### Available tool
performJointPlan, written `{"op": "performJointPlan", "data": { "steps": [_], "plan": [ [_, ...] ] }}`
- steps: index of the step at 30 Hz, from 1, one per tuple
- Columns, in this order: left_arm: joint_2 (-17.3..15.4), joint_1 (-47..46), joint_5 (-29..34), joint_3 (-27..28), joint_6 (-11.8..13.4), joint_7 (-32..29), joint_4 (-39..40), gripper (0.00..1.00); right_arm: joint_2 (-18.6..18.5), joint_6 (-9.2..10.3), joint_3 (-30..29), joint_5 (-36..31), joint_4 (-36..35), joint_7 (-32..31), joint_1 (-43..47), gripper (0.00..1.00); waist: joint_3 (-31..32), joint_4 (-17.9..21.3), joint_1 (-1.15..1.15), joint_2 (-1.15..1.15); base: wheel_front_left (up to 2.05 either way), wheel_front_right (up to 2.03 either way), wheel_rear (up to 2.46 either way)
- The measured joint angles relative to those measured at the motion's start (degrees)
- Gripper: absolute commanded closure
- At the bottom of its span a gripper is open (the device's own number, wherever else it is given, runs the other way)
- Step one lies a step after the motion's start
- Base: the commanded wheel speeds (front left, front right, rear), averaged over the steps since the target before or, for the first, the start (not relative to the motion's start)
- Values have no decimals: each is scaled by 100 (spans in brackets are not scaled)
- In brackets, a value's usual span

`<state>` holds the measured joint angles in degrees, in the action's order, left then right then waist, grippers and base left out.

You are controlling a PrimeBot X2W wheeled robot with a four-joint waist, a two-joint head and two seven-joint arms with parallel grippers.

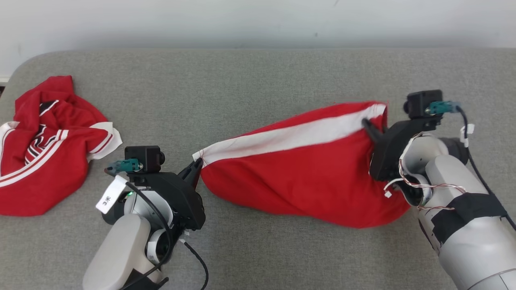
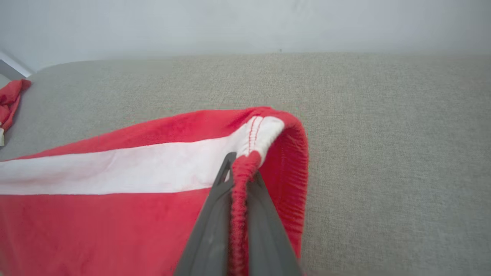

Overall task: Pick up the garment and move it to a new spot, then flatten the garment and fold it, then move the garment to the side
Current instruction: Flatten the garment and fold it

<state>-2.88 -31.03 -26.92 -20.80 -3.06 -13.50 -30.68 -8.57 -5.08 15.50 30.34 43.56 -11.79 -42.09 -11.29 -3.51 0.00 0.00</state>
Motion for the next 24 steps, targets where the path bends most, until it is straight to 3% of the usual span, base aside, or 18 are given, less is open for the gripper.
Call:
{"op": "performJointPlan", "data": {
  "steps": [6,11,15,18,21,24],
  "plan": [
    [-172,-369,-361,8,-270,-495,-42,100,-29,-129,254,177,319,-944,-409,100,-126,101,0,1,0,0,0],
    [-264,-1881,-990,545,-307,-1050,-37,100,-159,-146,99,219,311,-1466,-1960,100,-379,192,0,1,0,0,0],
    [-535,-3531,-511,743,-233,-866,99,100,-352,68,-171,37,0,-931,-3529,100,-656,249,0,0,0,0,0],
    [-469,-4301,-420,959,-143,-377,543,100,-379,36,-307,-19,-398,-324,-4232,100,-882,276,0,-1,0,0,0],
    [-346,-4257,-352,892,-203,-89,512,100,-354,-82,-247,-15,-302,177,-4139,100,-1084,283,0,0,0,0,0],
    [-348,-3478,-350,684,-259,-16,181,100,-316,-211,69,2,-26,322,-3276,100,-1175,272,4,2,0,0,0]
  ]
}}
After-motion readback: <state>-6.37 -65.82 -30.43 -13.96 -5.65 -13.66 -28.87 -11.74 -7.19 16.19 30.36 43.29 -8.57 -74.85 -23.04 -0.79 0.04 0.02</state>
